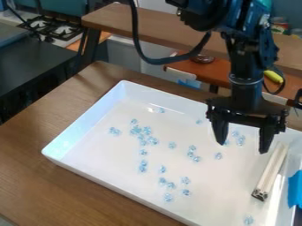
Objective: Sweep into pile
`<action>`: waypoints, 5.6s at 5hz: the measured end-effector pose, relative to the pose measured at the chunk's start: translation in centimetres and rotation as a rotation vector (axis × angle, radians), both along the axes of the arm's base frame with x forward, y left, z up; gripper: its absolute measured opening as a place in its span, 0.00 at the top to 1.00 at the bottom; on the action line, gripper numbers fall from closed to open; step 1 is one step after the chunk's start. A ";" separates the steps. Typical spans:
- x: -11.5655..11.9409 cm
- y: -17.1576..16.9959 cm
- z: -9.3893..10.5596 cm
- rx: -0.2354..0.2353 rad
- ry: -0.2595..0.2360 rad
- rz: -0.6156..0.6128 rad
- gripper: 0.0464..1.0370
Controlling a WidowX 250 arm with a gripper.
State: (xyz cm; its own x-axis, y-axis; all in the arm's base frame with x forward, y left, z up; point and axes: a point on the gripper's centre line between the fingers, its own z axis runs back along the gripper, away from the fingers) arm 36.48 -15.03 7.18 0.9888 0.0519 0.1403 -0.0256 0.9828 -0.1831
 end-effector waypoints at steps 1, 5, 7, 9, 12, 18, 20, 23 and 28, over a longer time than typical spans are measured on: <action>-0.2 0.1 -1.6 0.014 0.038 0.003 0.04; 4.0 -1.8 -5.2 0.052 -0.002 0.025 0.04; 4.5 -2.8 -6.9 0.070 -0.003 0.016 0.04; 4.2 -4.0 -7.7 0.071 0.007 0.009 0.34; 4.4 -2.5 -8.3 0.044 0.012 0.050 0.67; 5.4 8.8 -8.8 0.011 0.082 0.136 0.68; 4.1 14.2 -8.8 -0.005 0.125 0.171 0.68; 1.1 20.9 -8.6 -0.020 0.180 0.193 0.68; -2.2 23.0 -6.4 -0.044 0.143 0.218 0.68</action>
